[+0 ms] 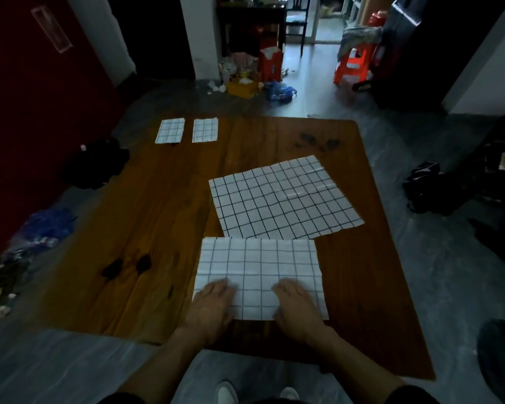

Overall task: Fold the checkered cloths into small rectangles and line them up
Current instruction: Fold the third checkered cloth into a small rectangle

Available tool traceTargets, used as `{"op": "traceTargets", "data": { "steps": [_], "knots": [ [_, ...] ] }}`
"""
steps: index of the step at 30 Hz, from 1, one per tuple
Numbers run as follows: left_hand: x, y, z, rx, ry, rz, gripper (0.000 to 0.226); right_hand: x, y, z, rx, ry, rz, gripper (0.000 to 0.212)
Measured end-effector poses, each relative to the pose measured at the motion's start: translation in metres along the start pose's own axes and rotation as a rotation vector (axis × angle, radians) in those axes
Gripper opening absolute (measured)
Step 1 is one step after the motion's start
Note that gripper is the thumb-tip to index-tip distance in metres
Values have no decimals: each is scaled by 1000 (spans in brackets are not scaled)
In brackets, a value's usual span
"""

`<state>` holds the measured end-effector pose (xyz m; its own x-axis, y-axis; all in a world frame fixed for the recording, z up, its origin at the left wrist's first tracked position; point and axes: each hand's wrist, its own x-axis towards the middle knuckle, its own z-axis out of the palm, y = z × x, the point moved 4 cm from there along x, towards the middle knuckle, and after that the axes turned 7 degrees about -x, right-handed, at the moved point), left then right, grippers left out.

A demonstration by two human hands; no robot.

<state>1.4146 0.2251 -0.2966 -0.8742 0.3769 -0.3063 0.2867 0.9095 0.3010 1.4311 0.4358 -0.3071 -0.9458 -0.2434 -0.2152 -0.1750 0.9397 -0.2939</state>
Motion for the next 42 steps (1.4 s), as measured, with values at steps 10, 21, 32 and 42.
{"op": "traceTargets", "data": {
  "steps": [10,21,32,42],
  "knots": [
    [22,-13,5,-21,37,167,62,21,-34,4,-34,19,84,62],
    [32,1,41,20,51,83,82,24,-38,50,-150,-38,106,80],
    [17,-56,52,96,61,68,74,-6,24,57,-179,5,174,71],
    [-7,-92,32,150,37,133,70,-32,68,47,-125,19,323,67]
  ]
}}
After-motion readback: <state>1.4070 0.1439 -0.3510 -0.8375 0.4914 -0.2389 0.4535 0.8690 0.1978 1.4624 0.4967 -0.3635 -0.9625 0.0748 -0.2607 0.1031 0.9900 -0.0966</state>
